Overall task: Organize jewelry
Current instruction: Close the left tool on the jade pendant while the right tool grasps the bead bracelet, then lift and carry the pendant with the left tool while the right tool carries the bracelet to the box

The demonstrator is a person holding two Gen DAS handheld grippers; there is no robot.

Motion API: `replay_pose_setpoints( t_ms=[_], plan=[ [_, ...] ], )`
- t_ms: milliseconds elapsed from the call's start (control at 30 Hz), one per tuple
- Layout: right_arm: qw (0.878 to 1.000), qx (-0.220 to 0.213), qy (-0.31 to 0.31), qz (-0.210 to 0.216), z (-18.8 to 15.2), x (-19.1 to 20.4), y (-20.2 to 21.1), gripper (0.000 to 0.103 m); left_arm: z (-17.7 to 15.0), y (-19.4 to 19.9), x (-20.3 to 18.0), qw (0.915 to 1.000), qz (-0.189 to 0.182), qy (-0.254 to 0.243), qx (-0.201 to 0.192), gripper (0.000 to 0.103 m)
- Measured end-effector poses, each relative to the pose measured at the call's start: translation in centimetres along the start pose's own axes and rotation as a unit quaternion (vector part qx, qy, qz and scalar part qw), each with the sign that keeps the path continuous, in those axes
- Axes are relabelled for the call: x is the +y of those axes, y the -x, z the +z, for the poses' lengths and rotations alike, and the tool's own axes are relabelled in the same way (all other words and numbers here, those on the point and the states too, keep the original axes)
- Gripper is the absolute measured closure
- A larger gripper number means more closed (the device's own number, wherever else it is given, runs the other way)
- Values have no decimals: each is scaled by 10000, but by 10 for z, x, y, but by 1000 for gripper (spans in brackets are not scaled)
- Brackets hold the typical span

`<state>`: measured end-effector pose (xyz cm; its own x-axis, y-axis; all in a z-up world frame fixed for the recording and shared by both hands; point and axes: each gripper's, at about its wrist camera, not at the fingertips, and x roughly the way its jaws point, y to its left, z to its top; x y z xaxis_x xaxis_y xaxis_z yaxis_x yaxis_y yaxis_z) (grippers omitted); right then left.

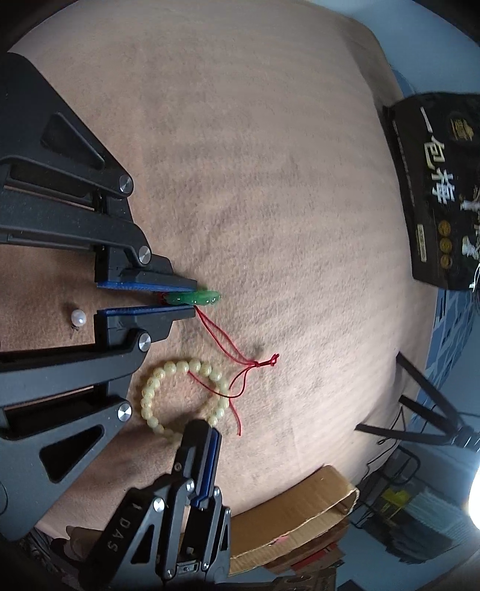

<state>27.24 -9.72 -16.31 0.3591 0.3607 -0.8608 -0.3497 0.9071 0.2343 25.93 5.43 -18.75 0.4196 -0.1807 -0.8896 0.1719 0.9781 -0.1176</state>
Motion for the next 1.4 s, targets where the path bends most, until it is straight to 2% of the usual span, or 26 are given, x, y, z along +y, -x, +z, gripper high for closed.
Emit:
replay_pose_setpoints(
  t_ms=[200,433,767,1167,1400],
  plan=[
    [9998,-160,32,-65,-3,-8,19,97,1,16,8,9995,-103,268,-137,98],
    [9991,-386,48,-145,-9,-14,38,97,5,39,0,9989,-156,268,-348,98],
    [9965,-811,22,-190,-13,-26,79,97,16,70,-17,9951,-537,466,-682,98],
    [9934,-1096,-14,-343,-23,-51,112,97,23,99,-50,9915,-690,367,-1042,98],
    [9899,-1311,-5,-533,-25,-63,131,97,25,106,-76,9888,-936,241,-1135,98]
  ],
)
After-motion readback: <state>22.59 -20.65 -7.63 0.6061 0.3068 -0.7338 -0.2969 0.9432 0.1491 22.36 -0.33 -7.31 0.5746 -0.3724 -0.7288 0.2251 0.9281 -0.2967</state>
